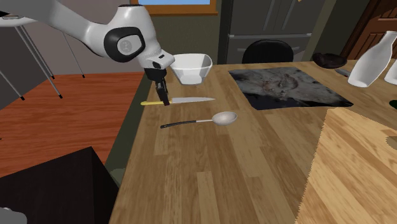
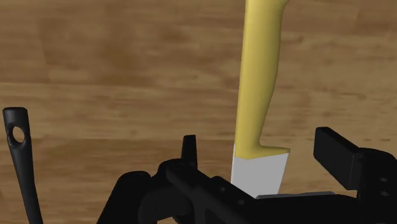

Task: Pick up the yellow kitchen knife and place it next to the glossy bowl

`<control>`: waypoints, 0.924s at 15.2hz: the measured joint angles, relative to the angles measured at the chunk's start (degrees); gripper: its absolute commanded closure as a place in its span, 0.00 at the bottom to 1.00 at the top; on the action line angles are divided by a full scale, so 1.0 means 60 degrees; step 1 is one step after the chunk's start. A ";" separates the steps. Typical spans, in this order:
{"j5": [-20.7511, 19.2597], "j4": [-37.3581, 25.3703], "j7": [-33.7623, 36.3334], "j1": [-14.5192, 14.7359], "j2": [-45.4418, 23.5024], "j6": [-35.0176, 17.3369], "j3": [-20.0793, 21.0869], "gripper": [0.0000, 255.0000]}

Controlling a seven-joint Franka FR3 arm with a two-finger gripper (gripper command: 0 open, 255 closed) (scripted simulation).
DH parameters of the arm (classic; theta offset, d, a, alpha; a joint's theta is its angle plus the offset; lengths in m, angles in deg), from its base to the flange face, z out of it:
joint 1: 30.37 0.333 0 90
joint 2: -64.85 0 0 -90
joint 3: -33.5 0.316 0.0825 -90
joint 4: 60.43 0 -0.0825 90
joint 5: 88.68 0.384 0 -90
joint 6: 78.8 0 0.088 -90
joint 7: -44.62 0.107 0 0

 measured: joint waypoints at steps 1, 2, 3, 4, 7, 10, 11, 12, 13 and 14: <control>0.0000 0.0000 0.0000 0.0000 0.0000 0.0000 0.0000 0.00; 0.0000 0.0000 0.0000 0.0000 0.0000 0.0000 0.0000 0.00; 0.0000 0.0000 0.0000 0.0000 0.0000 0.0000 0.0000 0.00; 0.0033 -0.0009 -0.0033 -0.0011 0.0118 0.0125 0.0007 0.00; 0.0147 -0.0122 -0.0096 -0.0013 0.0646 0.0752 0.0051 0.00; 0.0185 -0.0149 -0.0122 -0.0014 0.0821 0.0956 0.0061 0.00; 0.0189 -0.0151 -0.0125 -0.0015 0.0837 0.0976 0.0062 0.00; 0.0191 -0.0152 -0.0126 -0.0015 0.0842 0.0984 0.0062 0.00; 0.0191 -0.0152 -0.0127 -0.0015 0.0846 0.0988 0.0062 0.00; 0.0192 -0.0152 -0.0128 -0.0015 0.0847 0.0990 0.0062 0.00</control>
